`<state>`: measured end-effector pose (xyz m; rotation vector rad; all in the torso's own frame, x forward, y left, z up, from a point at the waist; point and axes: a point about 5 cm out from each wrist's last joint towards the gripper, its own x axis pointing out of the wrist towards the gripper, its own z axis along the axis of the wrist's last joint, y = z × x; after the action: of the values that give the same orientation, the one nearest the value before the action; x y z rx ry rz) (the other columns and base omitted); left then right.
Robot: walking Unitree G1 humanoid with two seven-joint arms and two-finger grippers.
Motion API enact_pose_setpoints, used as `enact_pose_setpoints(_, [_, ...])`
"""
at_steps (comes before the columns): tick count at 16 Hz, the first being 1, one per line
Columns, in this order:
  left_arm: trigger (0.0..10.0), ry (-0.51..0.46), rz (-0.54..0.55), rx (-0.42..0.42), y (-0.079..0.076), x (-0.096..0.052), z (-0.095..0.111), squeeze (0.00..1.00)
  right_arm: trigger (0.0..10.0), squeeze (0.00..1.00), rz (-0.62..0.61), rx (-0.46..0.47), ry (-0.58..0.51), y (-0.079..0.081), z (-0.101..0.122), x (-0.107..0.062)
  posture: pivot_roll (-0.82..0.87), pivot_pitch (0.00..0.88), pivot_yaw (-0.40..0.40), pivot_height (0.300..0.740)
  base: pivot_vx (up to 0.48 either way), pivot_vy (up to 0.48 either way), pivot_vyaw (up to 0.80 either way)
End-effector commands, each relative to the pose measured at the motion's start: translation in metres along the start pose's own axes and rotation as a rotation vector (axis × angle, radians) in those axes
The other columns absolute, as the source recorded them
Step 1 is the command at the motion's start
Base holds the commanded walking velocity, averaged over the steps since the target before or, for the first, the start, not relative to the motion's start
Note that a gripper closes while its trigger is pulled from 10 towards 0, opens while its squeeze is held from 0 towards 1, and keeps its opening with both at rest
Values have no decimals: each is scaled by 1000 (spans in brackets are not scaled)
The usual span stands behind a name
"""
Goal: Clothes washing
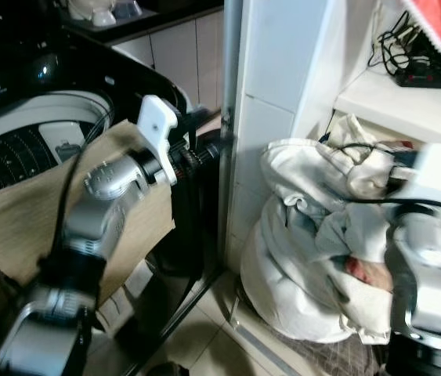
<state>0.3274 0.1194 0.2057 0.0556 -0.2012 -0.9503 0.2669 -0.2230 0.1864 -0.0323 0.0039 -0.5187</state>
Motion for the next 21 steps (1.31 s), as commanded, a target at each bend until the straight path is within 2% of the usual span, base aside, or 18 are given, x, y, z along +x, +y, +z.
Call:
enact_pose_setpoints(1, [10000, 12, -84, -44, -12, -4, 2, 0, 10000, 1000, -101, 27, 13, -16, 2, 0, -94, 0, 34, 740, 0, 0, 0])
enact_pose_setpoints(4, [10000, 27, -150, -96, -26, -10, 5, 0, 10000, 1000, -134, 43, 24, -26, 3, 3, -93, 0, 31, 740, 0, 0, 0])
enact_pose_setpoints(6, [10000, 43, -209, -128, -34, -14, 7, 0, 10000, 1000, -141, 62, 56, -26, 2, 2, -95, 0, 30, 740, 0, 0, 0])
enact_pose_setpoints(9, [10000, 94, -281, -133, -44, -20, 7, 0, 10000, 1000, -144, 119, 173, -23, -12, -1, -93, 0, 25, 740, 0, 0, 0])
enact_pose_setpoints(10, [10000, 105, -295, -139, -46, -21, 8, 0, 10000, 0, -150, 144, 221, -23, -19, -2, -93, 0, 24, 740, 0, 0, 0])
enact_pose_setpoints(12, [10000, 119, -306, -138, -47, -22, 8, 0, 10000, 0, -154, 157, 246, -23, -22, -2, -93, 0, 24, 740, 0, 0, 0])
enact_pose_setpoints(15, [10000, 145, -345, -146, -50, -24, 9, 0, 10000, 0, -167, 224, 327, -22, -33, -5, -91, 0, 26, 740, 0, 0, 0])
enact_pose_setpoints(17, [10000, 143, -411, -191, -55, -27, 11, 0, 10000, 0, -168, 249, 356, -22, -37, -6, -92, 0, 28, 740, 0, 0, 0])
enact_pose_setpoints(18, [10000, 134, -437, -208, -58, -27, 14, 0, 6392, 0, -172, 255, 363, -23, -38, -6, -92, 0, 28, 740, 0, 0, 0])
enact_pose_setpoints(19, [10000, 133, -445, -212, -59, -27, 15, 0, 3451, 0, -174, 259, 363, -24, -38, -5, -91, 0, 29, 740, 0, 0, 0])
enact_pose_setpoints(20, [10000, 136, -443, -208, -58, -27, 14, 0, 1137, 0, -176, 267, 361, -24, -38, -5, -91, 0, 29, 740, 0, 0, 0])
enact_pose_setpoints(21, [10000, 139, -443, -207, -58, -27, 15, 0, 0, 0, -177, 273, 362, -24, -37, -5, -90, 0, 29, 740, 0, 0, 0])
